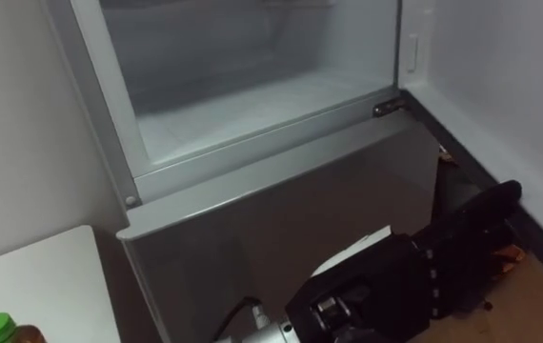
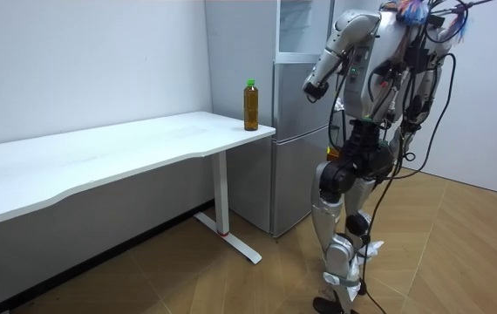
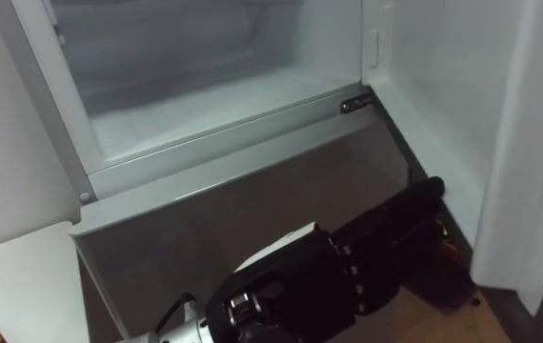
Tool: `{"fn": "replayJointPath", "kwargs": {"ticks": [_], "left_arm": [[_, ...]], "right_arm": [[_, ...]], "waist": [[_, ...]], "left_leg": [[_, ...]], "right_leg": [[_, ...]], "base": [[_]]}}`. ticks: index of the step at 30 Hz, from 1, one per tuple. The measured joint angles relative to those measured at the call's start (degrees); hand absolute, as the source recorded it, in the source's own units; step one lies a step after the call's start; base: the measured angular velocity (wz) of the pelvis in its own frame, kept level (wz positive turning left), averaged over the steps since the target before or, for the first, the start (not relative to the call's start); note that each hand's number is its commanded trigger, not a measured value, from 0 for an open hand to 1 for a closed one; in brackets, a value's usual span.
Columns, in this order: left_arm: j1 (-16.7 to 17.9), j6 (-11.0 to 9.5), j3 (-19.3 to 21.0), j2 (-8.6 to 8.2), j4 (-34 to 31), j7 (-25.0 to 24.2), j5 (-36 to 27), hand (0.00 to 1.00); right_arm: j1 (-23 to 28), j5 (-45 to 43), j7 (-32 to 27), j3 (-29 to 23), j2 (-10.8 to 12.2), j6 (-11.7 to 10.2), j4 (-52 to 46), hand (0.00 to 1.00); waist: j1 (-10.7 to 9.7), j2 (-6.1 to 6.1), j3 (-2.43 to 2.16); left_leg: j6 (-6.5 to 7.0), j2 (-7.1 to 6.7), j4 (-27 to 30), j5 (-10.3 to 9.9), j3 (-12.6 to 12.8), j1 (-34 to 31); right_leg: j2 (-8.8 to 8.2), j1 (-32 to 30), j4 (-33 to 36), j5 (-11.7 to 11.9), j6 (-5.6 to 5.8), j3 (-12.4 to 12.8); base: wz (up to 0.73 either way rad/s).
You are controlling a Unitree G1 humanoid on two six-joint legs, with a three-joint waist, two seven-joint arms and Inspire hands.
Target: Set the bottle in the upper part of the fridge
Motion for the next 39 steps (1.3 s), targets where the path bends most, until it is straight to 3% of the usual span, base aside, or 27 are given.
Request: {"fn": "replayJointPath", "kwargs": {"ticks": [5,13,16,23,27,34,39], "left_arm": [[0.0,1.3,-1.5,0.47,1.0,0.0,0.0,0.0],[-0.5,1.4,-1.6,0.4,1.0,0.0,0.0,0.0],[-0.7,1.4,-1.6,0.41,1.0,0.3,0.0,0.0],[-3.1,1.4,-3.3,-0.07,2.3,0.5,-1.1,0.0],[-3.3,1.7,-3.5,-1.34,3.0,0.3,-0.9,0.0],[-3.3,2.1,-3.5,-1.31,3.0,0.1,-0.8,0.0],[-3.3,2.3,-3.4,-1.17,3.8,-0.3,-0.5,0.0]], "right_arm": [[0.0,0.1,0.0,0.0,0.0,0.0,0.0,0.0],[0.0,-0.1,0.2,0.0,-0.8,0.1,-0.4,0.0],[0.2,-0.4,-0.2,0.2,-1.7,0.1,-0.4,0.0],[1.2,-0.4,-0.6,1.3,-2.2,0.2,-2.0,0.0],[1.2,-2.3,-0.6,1.2,-2.2,0.2,-2.0,0.0],[1.2,-2.8,-0.6,1.2,-2.2,0.3,-1.5,0.0],[1.1,-2.5,-0.7,1.2,-1.9,1.0,-1.6,0.0]], "waist": [[-0.1,-0.03,0.02],[-1.6,-0.09,0.06],[-1.6,-0.07,0.05],[-2.2,0.16,0.05],[-2.2,0.16,0.06],[-1.7,0.02,0.16],[-1.4,-0.38,0.42]], "left_leg": [[0.0,0.01,0.2,0.0,0.5,-0.2],[0.02,0.03,-0.4,0.0,0.8,-0.3],[-0.01,0.1,-0.8,0.0,2.0,-0.5],[-0.24,0.31,-0.8,-0.2,2.2,-1.0],[-0.4,0.59,-0.7,-0.2,2.2,-0.9],[-0.68,0.9,-0.1,-0.1,2.2,-0.9],[-0.66,0.91,1.1,-0.1,0.4,-2.0]], "right_leg": [[0.07,-0.3,0.2,0.2,-0.02,0.4],[0.67,-1.2,0.9,0.3,0.23,1.7],[1.04,-2.1,0.9,0.8,0.17,2.8],[1.42,-2.9,0.9,1.3,-0.07,3.7],[1.54,-2.9,0.8,1.3,-0.27,3.6],[1.49,-2.5,0.9,1.0,-0.72,2.9],[0.84,-2.4,1.0,0.8,-0.72,1.1]], "base": [[-0.05],[-0.03],[-0.27],[-0.11],[-0.02],[0.03],[0.19]]}}
